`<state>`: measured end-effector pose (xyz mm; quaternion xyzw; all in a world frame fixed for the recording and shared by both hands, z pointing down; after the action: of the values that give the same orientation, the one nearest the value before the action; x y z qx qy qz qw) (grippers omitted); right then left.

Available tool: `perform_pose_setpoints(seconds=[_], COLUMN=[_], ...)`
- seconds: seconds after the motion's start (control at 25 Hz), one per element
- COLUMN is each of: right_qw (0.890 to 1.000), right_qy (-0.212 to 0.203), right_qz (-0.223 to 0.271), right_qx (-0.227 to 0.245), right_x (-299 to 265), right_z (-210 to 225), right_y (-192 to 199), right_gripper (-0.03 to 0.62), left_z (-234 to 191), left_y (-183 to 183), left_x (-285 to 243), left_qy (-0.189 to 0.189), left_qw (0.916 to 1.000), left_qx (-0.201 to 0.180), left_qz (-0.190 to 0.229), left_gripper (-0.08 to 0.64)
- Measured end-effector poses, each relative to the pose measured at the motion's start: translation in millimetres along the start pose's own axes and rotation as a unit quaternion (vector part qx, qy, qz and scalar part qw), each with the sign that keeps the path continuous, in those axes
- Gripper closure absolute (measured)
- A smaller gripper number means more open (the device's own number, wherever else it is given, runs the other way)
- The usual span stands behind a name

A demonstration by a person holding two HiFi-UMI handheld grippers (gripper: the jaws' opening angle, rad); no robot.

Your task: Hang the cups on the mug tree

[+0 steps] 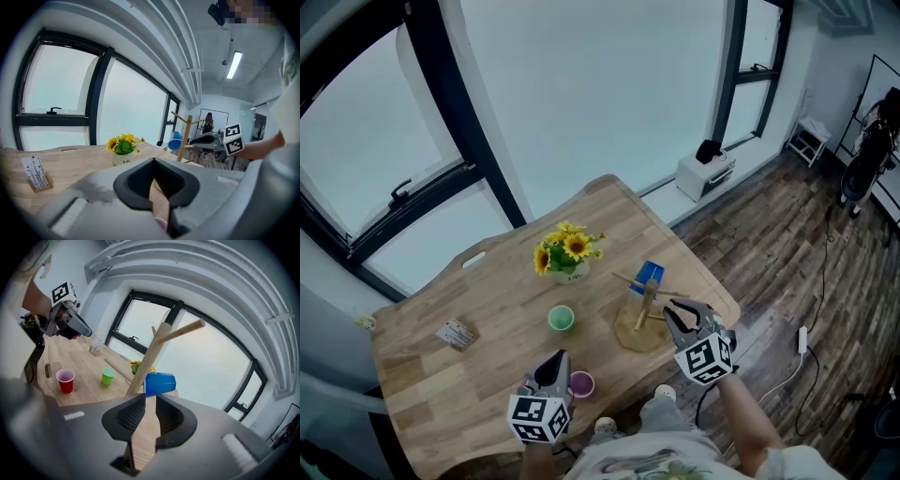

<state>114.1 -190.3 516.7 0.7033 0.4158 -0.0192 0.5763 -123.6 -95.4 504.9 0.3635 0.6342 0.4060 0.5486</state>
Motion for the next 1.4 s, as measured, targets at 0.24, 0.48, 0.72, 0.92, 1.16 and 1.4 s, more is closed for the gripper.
perform_pose_setpoints(seconds=[0.24,0.48,0.72,0.92,1.16,1.4], right_qw=[1.000,1.000,0.999,0.999,0.999,0.998], right_qy=[0.014,0.022,0.019,0.009,-0.008,-0.037], right_qz=[0.005,0.015,0.027,0.034,0.050,0.057], right_qx=[-0.001,0.000,-0.003,0.007,0.014,0.013], right_x=[12.1,21.4,25.6,25.8,23.9,17.7], right_z=[-1.1,-6.6,-17.9,-36.0,-58.7,-87.7], right_y=[-8.1,-19.6,-28.9,-39.2,-55.0,-62.8], right_gripper=[0.506,0.482,0.480,0.480,0.480,0.480], left_z=[-1.7,-3.4,-11.1,-19.3,-27.3,-33.1], left_y=[-1.2,2.3,3.4,7.4,12.4,18.4], left_x=[3.4,10.9,21.9,32.1,43.4,56.5], left_qy=[0.005,0.006,-0.002,-0.008,-0.015,-0.021], left_qw=[1.0000,0.9999,0.9999,0.9997,0.9996,0.9995], left_qx=[0.003,0.006,0.010,0.017,0.019,0.020], left_qz=[0.004,0.008,0.013,0.015,0.016,0.015], left_gripper=[0.558,0.558,0.558,0.558,0.558,0.558])
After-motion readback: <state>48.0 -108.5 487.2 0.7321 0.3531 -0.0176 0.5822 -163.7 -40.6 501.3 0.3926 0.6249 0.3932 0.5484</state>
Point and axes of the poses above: the fingertips, and each gripper's own axes: x backward along the fingers, z to its right, y out of its underside, the point moved 2 cm from there along x, backward along the fingers, and after that the axes turned 15 degrees about -y, right-handed, at the moved point
